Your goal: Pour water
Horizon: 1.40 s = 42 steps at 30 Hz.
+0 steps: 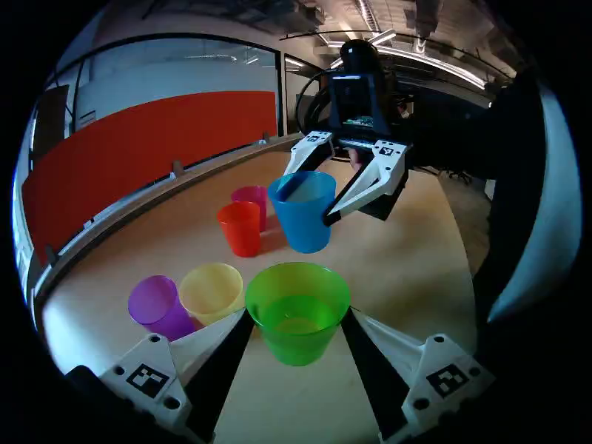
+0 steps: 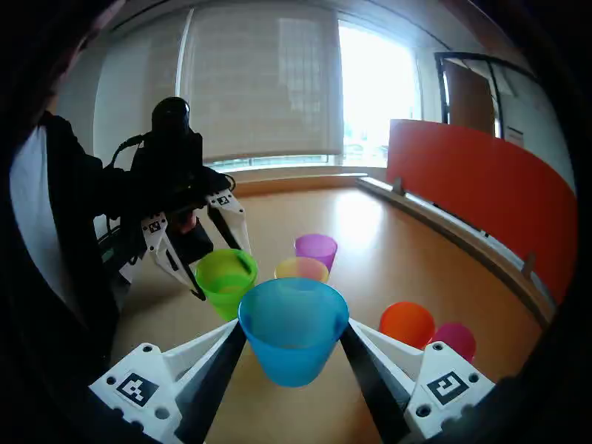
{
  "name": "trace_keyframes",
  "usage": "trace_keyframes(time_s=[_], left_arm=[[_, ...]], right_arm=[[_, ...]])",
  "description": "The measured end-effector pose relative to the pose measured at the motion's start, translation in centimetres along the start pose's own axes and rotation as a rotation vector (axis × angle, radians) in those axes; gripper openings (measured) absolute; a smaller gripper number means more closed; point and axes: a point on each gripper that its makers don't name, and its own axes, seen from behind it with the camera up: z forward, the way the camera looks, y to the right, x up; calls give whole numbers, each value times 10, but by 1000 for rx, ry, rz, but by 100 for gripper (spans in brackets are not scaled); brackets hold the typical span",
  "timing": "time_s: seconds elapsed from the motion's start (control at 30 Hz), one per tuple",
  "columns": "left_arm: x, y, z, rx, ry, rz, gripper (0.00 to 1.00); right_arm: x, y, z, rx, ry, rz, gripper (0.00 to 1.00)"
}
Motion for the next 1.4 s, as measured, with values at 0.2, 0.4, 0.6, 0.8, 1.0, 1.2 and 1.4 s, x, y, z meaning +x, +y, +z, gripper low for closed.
trace_keyframes(time_s=[0.2, 0.4, 0.6, 0.8, 1.0, 1.2, 1.4], left_arm=[[-8, 0, 0, -7, -41, 14, 84], [-15, -2, 0, -12, -75, 24, 84], [-19, 0, 2, -22, -103, 33, 84], [-24, 1, 3, -25, -118, 31, 84], [-27, -2, 3, -24, -129, 33, 84], [-30, -5, 5, -19, -132, 28, 84], [-33, -6, 7, -18, -133, 23, 84]], right_arm=[[-5, -1, 3, 10, -20, -8, 90], [-14, -4, 8, 20, -43, -22, 90], [-22, -7, 14, 32, -59, -32, 90], [-31, -6, 17, 35, -84, -41, 90], [-38, -3, 19, 30, -104, -51, 90], [-46, -2, 20, 27, -121, -61, 90], [-55, -1, 23, 27, -134, -62, 90]])
